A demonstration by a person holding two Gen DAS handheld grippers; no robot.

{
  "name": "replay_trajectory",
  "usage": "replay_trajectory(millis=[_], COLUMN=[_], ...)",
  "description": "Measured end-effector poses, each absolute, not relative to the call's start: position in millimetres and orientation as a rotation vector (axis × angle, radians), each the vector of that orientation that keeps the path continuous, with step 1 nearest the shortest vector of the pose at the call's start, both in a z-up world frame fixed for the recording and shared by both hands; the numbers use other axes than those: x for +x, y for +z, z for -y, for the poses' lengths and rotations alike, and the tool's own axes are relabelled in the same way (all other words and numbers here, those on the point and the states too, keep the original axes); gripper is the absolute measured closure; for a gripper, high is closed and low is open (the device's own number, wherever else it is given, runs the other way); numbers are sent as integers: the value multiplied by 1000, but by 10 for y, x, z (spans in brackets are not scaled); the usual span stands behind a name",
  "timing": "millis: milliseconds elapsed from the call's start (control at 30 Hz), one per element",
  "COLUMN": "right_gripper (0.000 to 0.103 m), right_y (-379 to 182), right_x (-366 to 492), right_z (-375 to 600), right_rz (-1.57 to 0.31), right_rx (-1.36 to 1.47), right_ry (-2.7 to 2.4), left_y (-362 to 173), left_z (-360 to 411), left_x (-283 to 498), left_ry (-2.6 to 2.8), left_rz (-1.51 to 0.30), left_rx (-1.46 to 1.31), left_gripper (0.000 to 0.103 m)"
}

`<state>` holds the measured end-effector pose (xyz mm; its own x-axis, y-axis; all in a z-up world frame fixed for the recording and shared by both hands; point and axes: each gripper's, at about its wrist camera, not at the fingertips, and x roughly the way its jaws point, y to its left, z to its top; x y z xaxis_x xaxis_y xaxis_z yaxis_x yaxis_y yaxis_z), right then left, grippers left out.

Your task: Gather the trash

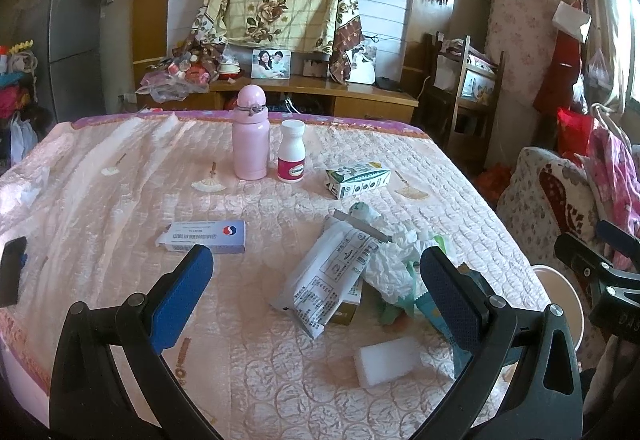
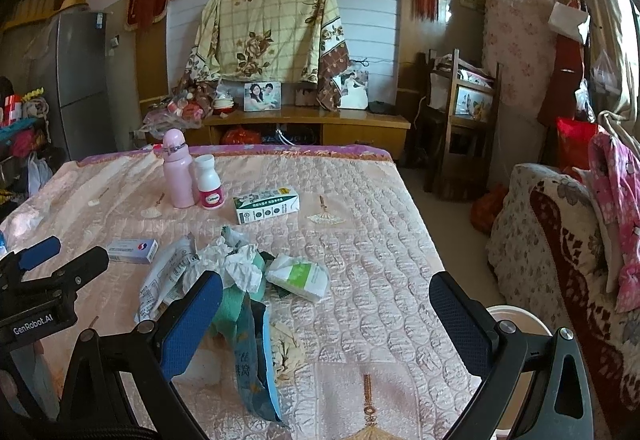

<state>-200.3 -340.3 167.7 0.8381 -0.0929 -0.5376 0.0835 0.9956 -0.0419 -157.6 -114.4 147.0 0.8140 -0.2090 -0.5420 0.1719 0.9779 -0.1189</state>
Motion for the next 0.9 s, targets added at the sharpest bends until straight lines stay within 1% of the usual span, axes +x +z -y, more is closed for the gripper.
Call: replay_trajectory(millis=[600, 900], right_gripper=[1, 1], right_y=[1621, 1401], right_x=[-1965, -1793], right_z=[3418, 3577], right_rz=[-604, -740], right_rx=[-32, -5], right_ry=[-93, -72], left_y=[1429, 1228], left_z=[1120, 1052], left_x=[-1571, -1464], left_ry=[-202, -251], left_rz=[-598, -688], left_rx=[-66, -31], left_gripper=[0, 0])
